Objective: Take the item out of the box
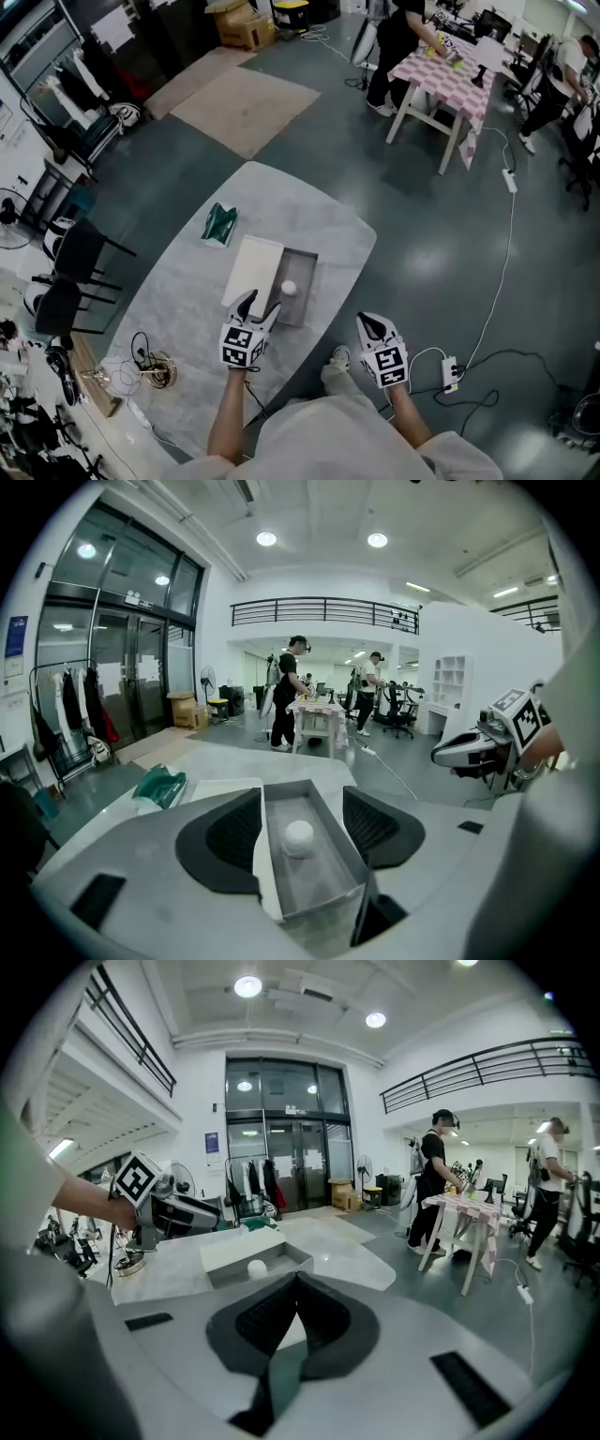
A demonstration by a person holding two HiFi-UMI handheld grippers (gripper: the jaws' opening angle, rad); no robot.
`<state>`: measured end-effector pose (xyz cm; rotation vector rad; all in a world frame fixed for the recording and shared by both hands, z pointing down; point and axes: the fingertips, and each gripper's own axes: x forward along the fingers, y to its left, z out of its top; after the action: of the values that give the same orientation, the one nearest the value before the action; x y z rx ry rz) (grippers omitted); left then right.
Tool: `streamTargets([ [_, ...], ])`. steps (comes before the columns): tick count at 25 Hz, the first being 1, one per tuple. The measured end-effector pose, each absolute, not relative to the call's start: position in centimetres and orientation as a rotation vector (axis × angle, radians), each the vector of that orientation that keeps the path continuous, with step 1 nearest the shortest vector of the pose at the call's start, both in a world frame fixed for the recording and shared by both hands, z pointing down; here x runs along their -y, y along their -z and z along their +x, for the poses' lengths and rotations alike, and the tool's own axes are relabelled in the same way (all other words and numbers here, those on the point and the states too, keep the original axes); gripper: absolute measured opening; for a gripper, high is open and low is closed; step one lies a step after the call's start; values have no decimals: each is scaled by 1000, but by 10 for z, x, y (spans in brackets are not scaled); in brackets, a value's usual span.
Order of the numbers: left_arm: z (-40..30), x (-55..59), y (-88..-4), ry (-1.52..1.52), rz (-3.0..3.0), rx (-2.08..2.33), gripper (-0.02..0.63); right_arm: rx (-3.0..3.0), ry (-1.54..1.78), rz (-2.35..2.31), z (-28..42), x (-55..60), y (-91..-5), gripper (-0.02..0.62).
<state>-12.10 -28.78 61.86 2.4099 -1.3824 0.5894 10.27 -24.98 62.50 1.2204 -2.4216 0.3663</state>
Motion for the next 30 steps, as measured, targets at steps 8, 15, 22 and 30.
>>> streamTargets([
  [8,-120,309,-621,-628,2371,1405,250,2452,-405,1154,105,276,-637,2],
  [15,-121,324,-621,-708,2416,1355,250,2452,-414,1128,98,285,-641,2],
  [22,-117,336,-630,-798,2489,1229,250,2412,-424,1142,91,284,-647,2],
  [30,-100,336,-655,-988,2584,1026,250,2368,-444,1157,87,280,-652,2],
])
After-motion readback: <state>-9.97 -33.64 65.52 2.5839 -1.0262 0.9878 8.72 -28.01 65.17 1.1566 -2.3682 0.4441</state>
